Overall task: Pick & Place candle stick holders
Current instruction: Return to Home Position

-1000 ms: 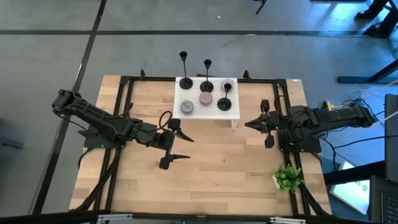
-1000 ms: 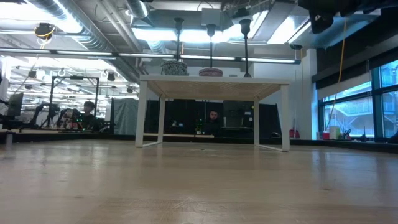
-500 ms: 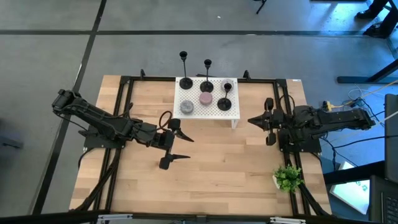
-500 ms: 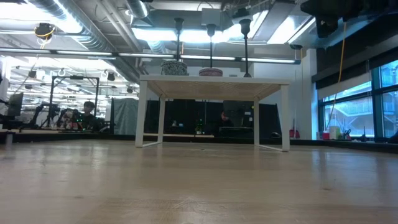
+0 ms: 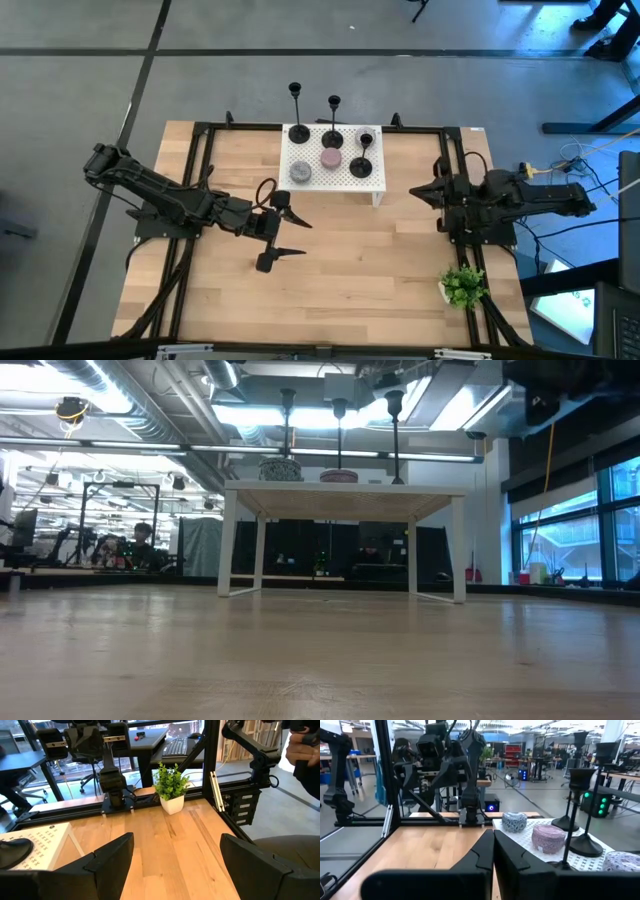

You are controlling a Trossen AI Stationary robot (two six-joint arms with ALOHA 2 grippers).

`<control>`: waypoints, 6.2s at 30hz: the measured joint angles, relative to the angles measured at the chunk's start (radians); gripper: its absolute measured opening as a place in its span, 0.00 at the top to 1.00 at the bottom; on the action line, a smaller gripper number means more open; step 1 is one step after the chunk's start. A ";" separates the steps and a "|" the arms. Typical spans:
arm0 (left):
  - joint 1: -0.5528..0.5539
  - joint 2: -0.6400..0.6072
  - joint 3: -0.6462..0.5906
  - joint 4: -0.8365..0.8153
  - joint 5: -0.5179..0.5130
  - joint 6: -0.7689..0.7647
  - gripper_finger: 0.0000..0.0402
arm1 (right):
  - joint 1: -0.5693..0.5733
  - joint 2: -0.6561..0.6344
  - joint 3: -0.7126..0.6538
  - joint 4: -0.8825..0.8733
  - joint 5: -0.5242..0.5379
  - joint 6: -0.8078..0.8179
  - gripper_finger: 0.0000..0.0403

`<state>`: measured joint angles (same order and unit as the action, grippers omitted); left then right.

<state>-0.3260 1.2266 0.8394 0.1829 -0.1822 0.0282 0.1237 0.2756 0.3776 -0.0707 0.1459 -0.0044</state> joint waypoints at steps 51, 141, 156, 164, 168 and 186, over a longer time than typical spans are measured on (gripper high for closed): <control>0.000 0.000 0.000 0.000 0.000 -0.004 0.27 | -0.170 -0.089 -0.236 0.204 -0.093 0.045 0.98; -0.019 0.034 0.000 0.081 0.059 0.063 0.27 | -0.273 -0.276 -0.368 0.104 0.000 0.135 0.98; 0.131 -0.031 0.000 -0.018 0.158 0.056 0.27 | -0.273 -0.276 -0.368 0.104 0.000 0.135 0.98; 0.179 -0.134 -0.066 0.040 0.086 0.035 0.27 | -0.274 -0.276 -0.368 0.104 0.000 0.135 0.98; 0.191 -0.273 -0.231 0.187 0.035 0.021 0.27 | -0.274 -0.276 -0.368 0.105 0.000 0.135 0.98; 0.244 -0.760 -0.656 0.263 0.127 -0.014 0.27 | -0.274 -0.276 -0.368 0.105 0.000 0.135 0.98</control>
<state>-0.0822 0.4671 0.1833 0.4457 -0.0552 0.0143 -0.1505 -0.0002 0.0097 0.0341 0.1463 0.1303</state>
